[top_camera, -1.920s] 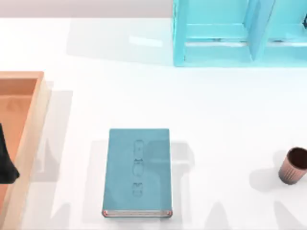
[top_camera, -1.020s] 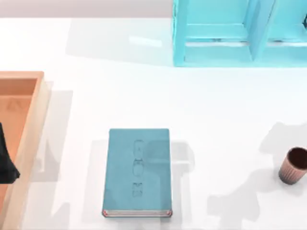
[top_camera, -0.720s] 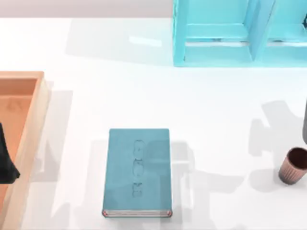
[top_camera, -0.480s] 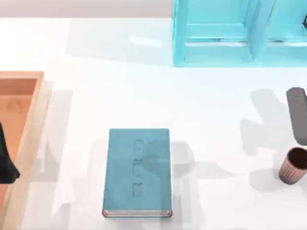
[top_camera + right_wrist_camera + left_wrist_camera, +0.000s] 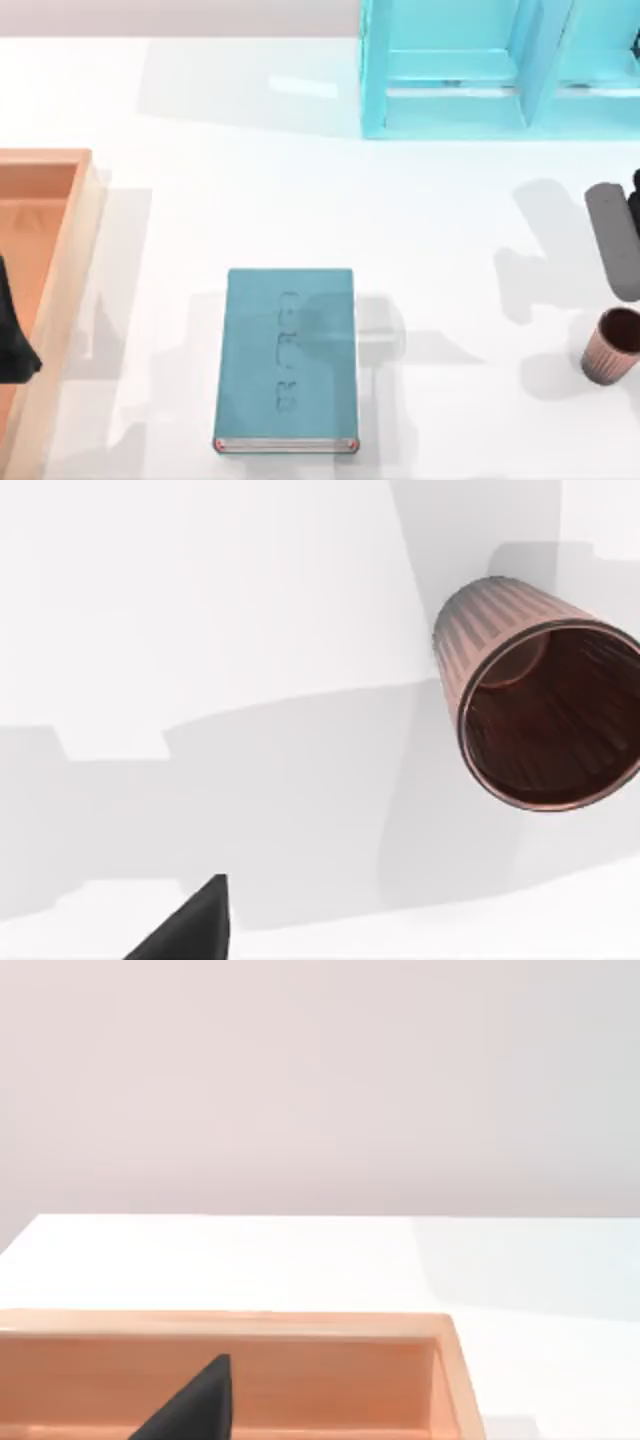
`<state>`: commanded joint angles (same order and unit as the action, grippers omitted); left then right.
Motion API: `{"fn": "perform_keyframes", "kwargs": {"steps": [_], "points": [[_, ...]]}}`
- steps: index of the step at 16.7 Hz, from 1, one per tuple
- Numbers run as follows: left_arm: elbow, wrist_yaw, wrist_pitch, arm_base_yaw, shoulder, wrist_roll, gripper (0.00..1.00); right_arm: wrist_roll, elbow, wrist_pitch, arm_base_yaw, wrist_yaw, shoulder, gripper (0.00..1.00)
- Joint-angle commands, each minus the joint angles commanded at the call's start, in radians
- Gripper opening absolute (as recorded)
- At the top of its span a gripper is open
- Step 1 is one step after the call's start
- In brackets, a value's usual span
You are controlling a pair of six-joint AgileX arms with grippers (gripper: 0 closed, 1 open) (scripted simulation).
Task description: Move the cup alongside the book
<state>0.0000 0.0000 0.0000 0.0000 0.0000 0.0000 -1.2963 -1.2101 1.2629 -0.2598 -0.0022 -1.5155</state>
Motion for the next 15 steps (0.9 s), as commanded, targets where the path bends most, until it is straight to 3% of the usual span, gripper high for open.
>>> {"fn": "perform_keyframes", "kwargs": {"steps": [9,15], "points": [[0.000,0.000,0.000,0.000,0.000,0.000,1.00,0.006,0.262,-0.360,-0.009,0.000,-0.092,1.00],[0.000,0.000,0.000,0.000,0.000,0.000,1.00,0.006,0.302,-0.407,-0.010,0.000,-0.107,1.00]]}}
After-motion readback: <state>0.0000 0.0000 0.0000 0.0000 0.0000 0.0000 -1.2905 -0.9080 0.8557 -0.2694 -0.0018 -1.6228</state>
